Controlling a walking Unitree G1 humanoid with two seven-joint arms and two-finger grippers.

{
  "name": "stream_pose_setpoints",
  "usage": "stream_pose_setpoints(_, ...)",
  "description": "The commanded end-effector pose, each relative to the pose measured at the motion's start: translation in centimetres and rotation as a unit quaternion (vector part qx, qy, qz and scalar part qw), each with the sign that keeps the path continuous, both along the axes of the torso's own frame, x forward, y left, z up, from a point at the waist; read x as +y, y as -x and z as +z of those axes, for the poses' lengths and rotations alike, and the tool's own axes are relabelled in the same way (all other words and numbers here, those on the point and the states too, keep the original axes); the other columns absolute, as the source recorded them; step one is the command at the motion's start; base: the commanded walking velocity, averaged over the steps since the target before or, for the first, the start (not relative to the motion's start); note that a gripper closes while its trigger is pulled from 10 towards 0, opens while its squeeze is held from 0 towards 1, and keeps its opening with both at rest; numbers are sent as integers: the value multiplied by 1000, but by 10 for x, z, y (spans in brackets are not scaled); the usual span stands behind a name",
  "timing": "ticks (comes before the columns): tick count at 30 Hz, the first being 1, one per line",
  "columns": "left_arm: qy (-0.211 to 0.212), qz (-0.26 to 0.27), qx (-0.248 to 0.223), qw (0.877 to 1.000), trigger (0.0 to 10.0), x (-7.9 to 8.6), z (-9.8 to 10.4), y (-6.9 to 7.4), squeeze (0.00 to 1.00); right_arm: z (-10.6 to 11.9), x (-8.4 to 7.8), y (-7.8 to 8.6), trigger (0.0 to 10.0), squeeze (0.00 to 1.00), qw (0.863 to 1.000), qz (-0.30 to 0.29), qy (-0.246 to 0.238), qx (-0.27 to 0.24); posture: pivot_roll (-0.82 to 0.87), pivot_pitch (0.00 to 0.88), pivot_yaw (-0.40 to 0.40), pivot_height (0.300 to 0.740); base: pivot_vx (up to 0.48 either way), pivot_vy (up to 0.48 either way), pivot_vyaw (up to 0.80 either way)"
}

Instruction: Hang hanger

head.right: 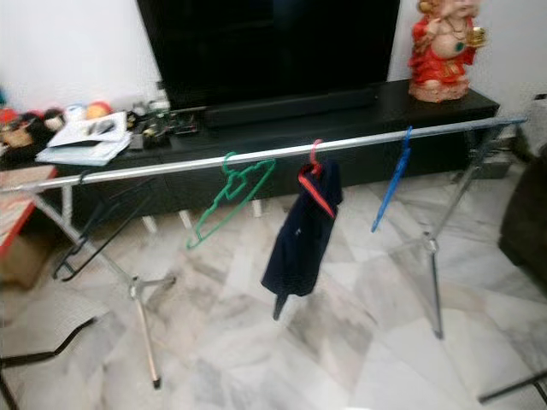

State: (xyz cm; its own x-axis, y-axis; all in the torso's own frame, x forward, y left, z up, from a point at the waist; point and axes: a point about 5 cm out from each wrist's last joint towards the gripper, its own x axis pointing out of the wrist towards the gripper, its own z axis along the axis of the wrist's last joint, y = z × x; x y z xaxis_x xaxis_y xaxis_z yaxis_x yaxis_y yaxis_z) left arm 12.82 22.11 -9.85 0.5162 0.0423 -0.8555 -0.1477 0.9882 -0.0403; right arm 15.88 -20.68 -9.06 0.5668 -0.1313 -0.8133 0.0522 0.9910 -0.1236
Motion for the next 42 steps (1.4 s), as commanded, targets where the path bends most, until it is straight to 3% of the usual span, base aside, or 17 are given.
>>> stream_pose_setpoints(1, 0, -4, -3, 1000, 10000, -1, 1, -3, 0, -4, 1, 9, 10000, 0, 1000, -6, -10, 13, 63, 69, 48, 740, 0, 0, 0)
stream_pose_setpoints(6, -1, -6, -2, 1000, 10000, -1, 0, -2, 0, -4, -4, 11, 10000, 0, 1000, -8, -10, 19, 63, 69, 48, 740, 0, 0, 0)
stream_pose_setpoints(16, -11, -21, 10, 1000, 10000, 9, 0, 7, 0, -8, 25, 11, 10000, 0, 999, 3, -24, 26, 62, 66, 50, 740, 0, -126, -786)
stream_pose_setpoints(22, -12, -11, 11, 1000, 10000, 14, 0, 10, 0, -9, 26, 12, 10000, 0, 999, 3, -24, 27, 62, 66, 50, 740, 0, -100, -781)
stream_pose_setpoints(26, -12, -14, 11, 1000, 10000, 13, 0, 9, 0, -10, 19, 17, 10000, 0, 999, 0, -22, 30, 62, 66, 50, 740, 0, 0, -781)
stream_pose_setpoints(32, -15, -25, 13, 999, 10000, 11, 0, 9, 0, -9, -5, 26, 10000, 0, 999, -8, -13, 31, 62, 67, 50, 740, 0, -41, -781)
stream_pose_setpoints(42, -15, -21, 15, 1000, 10000, 12, 0, 10, 0, -7, -1, 19, 10000, 0, 999, -5, -12, 29, 63, 68, 50, 740, 0, -24, -781)
